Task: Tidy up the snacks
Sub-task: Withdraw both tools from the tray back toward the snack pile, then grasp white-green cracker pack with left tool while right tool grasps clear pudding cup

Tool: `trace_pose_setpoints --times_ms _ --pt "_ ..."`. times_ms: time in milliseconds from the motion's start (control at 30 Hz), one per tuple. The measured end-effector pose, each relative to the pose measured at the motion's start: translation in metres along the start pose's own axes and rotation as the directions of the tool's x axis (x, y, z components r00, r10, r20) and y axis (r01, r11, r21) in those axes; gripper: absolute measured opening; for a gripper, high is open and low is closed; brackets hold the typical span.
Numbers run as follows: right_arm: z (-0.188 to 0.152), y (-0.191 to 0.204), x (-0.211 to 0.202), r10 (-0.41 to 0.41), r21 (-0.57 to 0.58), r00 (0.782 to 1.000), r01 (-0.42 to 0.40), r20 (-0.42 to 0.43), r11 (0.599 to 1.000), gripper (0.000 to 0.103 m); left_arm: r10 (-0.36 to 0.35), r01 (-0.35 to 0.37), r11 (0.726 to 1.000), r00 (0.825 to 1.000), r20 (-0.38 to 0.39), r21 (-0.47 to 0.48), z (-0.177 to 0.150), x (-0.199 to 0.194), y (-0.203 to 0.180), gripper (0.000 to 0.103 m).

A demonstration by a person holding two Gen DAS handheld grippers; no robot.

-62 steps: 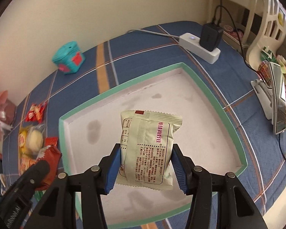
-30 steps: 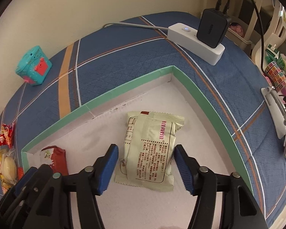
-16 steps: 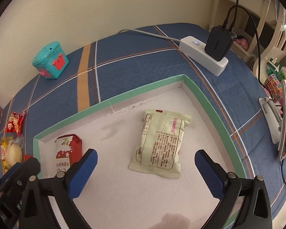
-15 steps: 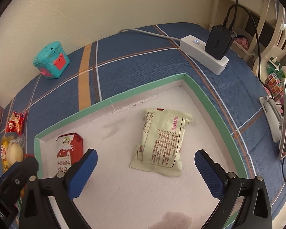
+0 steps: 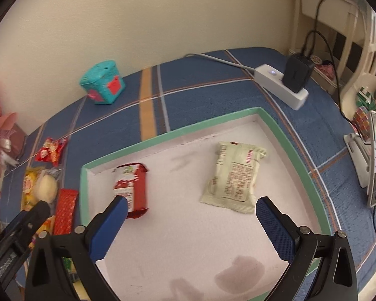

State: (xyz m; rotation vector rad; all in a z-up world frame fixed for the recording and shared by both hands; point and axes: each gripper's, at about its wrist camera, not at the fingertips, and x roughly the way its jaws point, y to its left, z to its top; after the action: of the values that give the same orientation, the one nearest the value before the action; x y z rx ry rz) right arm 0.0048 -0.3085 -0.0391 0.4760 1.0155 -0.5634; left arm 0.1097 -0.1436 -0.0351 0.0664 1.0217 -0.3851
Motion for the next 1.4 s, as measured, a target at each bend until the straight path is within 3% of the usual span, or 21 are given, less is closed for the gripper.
trace_pose_setpoints --times_ms 300,367,433,800,1000,1067,1133,1200,1333,1400 --pt "-0.02 0.046 -0.016 0.051 -0.113 0.998 -0.054 -0.03 0.992 0.103 0.134 -0.134 0.991 0.991 -0.011 0.008 -0.008 -0.016 0.035 0.079" --pt "-0.026 0.055 -0.017 0.078 -0.119 0.995 -0.084 -0.055 0.989 0.103 0.131 -0.131 0.991 0.991 -0.02 -0.007 -0.011 -0.019 0.045 0.082" --pt "-0.032 0.064 -0.02 0.097 -0.13 0.992 -0.106 -0.075 0.986 0.103 0.122 -0.123 0.992 0.992 -0.032 -0.031 -0.014 -0.022 0.055 0.092" --pt "-0.065 0.11 -0.035 0.19 -0.218 0.97 -0.22 -0.152 0.951 0.102 0.1 -0.108 0.982 0.993 -0.058 -0.154 -0.03 -0.047 0.098 0.092" --pt "-0.084 0.131 -0.038 0.18 -0.285 0.966 -0.228 -0.186 0.931 0.088 0.06 -0.095 0.968 0.987 -0.152 -0.234 -0.049 -0.032 0.117 0.092" --pt "-0.09 0.135 -0.035 0.187 -0.289 0.958 -0.246 -0.216 0.925 0.078 0.044 -0.089 0.965 0.983 -0.179 -0.249 -0.054 -0.027 0.119 0.09" --pt "-0.095 0.139 -0.03 0.205 -0.285 0.945 -0.276 -0.256 0.918 0.072 0.015 -0.069 0.962 0.979 -0.201 -0.263 -0.059 -0.024 0.12 0.079" --pt "-0.1 0.141 -0.026 0.213 -0.283 0.937 -0.291 -0.277 0.914 0.068 -0.015 -0.046 0.961 0.976 -0.216 -0.274 -0.063 -0.02 0.119 0.076" --pt "-0.106 0.145 -0.021 0.217 -0.288 0.929 -0.305 -0.3 0.908 0.05 -0.054 -0.011 0.964 0.97 -0.237 -0.265 -0.065 -0.015 0.111 0.062" --pt "-0.108 0.146 -0.019 0.219 -0.29 0.924 -0.312 -0.312 0.905 0.048 -0.075 0.012 0.967 0.968 -0.238 -0.256 -0.065 -0.013 0.105 0.062"
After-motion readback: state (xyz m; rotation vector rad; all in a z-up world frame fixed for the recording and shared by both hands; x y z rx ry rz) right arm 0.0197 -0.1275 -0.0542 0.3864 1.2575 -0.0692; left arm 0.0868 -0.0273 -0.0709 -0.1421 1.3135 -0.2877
